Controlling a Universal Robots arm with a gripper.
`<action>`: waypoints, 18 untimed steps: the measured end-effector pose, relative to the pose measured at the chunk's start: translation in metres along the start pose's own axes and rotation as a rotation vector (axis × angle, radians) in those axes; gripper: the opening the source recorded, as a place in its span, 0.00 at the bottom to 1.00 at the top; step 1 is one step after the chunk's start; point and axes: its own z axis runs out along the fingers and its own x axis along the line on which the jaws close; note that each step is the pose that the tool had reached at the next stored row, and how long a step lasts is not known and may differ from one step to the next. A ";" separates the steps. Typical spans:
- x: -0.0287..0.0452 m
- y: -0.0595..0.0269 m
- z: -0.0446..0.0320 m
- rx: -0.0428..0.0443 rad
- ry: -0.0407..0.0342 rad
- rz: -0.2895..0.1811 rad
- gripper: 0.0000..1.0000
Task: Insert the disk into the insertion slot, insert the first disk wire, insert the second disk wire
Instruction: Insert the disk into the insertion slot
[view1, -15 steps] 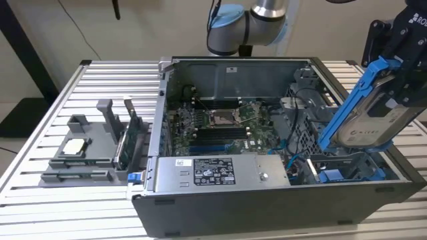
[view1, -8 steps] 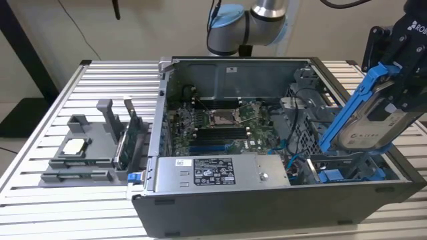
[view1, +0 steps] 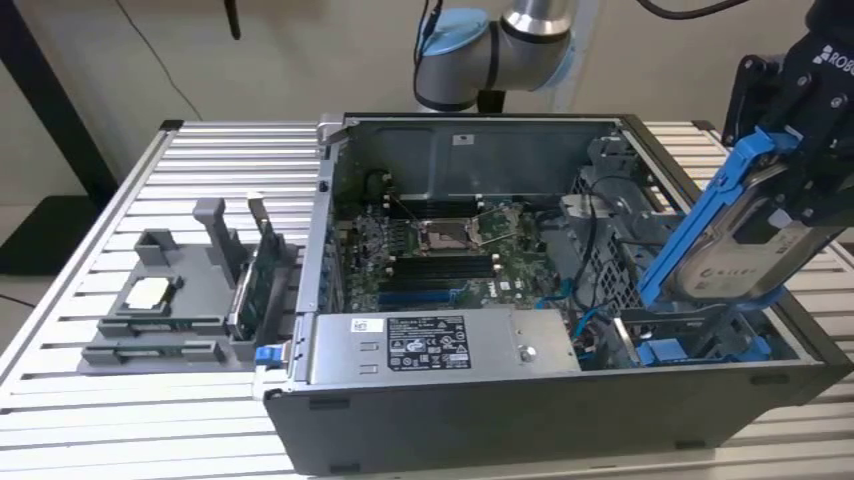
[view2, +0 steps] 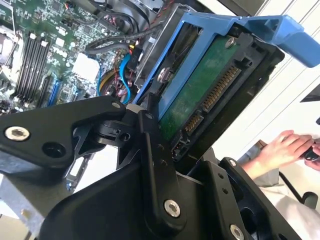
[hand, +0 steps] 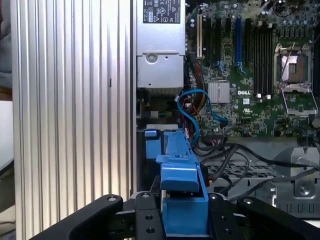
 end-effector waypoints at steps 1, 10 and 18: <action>0.0000 0.0000 0.0009 0.0000 0.0002 0.000 0.33; 0.0000 -0.0004 0.0105 0.0000 0.0001 0.000 0.33; 0.0000 -0.0006 0.0148 0.0000 -0.0016 0.000 0.33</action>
